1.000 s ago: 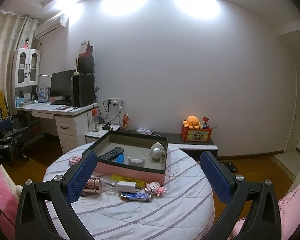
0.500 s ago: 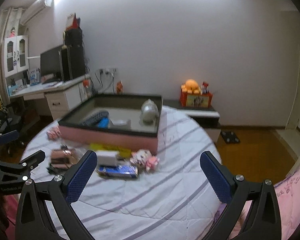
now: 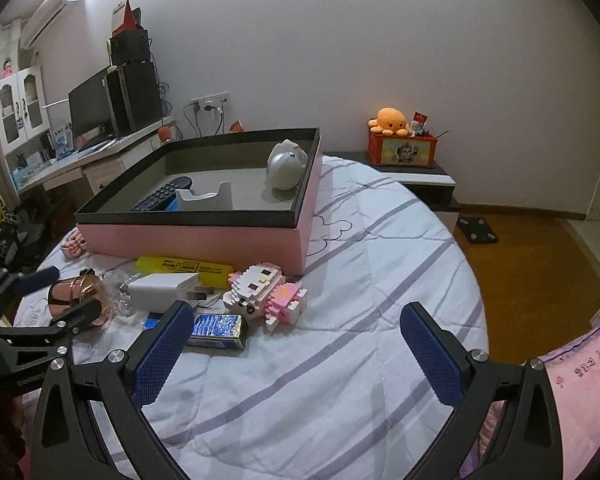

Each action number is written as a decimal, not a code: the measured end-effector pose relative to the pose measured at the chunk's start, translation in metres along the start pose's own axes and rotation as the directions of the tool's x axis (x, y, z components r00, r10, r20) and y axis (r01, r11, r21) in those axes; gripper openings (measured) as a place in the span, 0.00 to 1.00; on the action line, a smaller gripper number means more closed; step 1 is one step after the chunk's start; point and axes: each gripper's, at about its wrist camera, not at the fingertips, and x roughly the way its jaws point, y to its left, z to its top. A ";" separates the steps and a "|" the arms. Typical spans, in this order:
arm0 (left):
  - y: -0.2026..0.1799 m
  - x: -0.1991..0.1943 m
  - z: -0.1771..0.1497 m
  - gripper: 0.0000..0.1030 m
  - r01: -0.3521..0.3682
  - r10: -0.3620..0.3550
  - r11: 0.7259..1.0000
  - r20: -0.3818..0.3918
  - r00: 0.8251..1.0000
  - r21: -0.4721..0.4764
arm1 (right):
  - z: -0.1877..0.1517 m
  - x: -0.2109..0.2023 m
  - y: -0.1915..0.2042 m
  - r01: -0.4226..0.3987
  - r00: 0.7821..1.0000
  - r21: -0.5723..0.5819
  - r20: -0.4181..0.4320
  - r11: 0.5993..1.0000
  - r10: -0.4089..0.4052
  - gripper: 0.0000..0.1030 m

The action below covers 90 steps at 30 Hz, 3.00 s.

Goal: Organize rigid objects
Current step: 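Grasp the copper cylinder with the left tool while the right grasps the block figure, then lift the copper cylinder and block figure toward the pink box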

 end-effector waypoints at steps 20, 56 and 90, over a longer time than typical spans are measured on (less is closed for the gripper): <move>0.045 -0.023 0.001 0.66 0.145 -0.138 0.980 0.059 0.989 -0.133 | 0.016 0.052 0.014 0.039 0.987 -0.043 -0.156 0.998 -0.045 1.00; 0.060 -0.111 0.015 0.66 0.135 -0.089 0.979 0.272 0.958 -0.155 | 0.042 -0.061 0.066 -0.067 0.983 -0.114 0.162 0.991 0.085 0.59; 0.082 -0.243 0.028 0.66 0.021 0.092 0.978 0.515 0.853 -0.209 | 0.058 -0.184 0.129 -0.075 0.890 -0.243 0.420 0.967 0.175 0.59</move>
